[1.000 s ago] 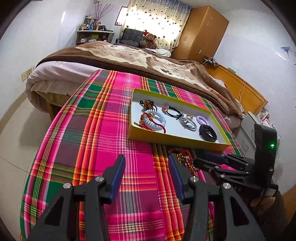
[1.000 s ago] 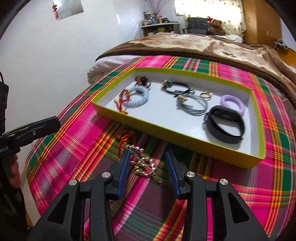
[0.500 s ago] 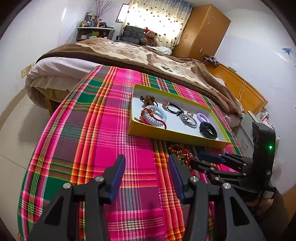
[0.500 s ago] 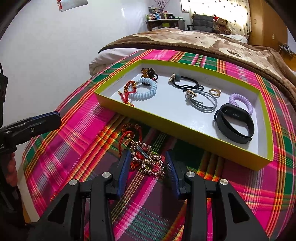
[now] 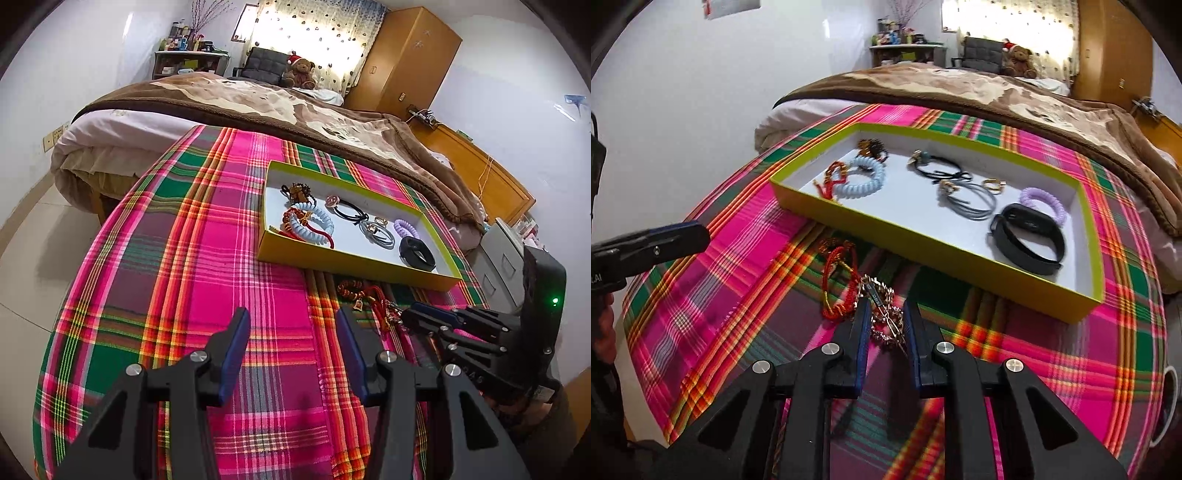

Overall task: Organize jewelry
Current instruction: 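Grasp the red beaded bracelet with gold charm with the left tool, then carry the gold pendant and red bracelet into the tray and open both tools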

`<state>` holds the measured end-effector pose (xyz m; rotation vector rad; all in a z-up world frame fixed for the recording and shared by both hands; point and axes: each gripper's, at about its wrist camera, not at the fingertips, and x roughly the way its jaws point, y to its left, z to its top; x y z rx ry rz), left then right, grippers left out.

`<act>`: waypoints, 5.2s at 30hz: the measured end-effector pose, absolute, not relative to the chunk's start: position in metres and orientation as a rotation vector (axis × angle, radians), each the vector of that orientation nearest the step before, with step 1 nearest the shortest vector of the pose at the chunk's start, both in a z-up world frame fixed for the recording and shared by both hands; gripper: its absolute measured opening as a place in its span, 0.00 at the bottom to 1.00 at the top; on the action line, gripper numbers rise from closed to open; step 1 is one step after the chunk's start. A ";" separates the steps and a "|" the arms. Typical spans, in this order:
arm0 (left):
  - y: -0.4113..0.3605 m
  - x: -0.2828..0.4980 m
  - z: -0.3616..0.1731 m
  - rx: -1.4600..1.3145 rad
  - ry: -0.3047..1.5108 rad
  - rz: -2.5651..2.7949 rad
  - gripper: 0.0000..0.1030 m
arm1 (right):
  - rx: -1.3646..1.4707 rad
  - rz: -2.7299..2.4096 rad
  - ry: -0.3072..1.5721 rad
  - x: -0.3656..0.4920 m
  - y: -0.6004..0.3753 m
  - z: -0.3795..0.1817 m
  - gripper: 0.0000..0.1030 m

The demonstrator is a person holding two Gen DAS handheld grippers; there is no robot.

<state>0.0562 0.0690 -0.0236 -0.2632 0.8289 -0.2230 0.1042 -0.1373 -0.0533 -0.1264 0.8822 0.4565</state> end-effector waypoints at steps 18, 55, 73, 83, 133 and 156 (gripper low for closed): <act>0.058 0.060 -0.025 -0.248 0.841 -0.237 0.48 | -0.120 0.514 0.931 0.111 -0.136 -0.060 0.43; -0.027 0.114 -0.047 -0.068 0.934 -0.215 0.55 | 0.000 0.397 0.821 0.089 -0.190 -0.040 0.28; -0.045 0.114 -0.050 0.077 0.904 -0.175 0.36 | -0.002 0.417 0.790 0.086 -0.189 -0.037 0.28; -0.038 0.109 -0.048 0.039 0.902 -0.207 0.23 | -0.009 0.403 0.782 0.082 -0.187 -0.035 0.28; -0.040 0.158 -0.008 -0.054 0.813 -0.301 0.22 | -0.020 0.361 0.802 0.207 -0.191 -0.016 0.28; -0.043 0.180 -0.040 -0.067 0.914 -0.285 0.23 | -0.061 0.375 0.897 0.230 -0.177 -0.046 0.28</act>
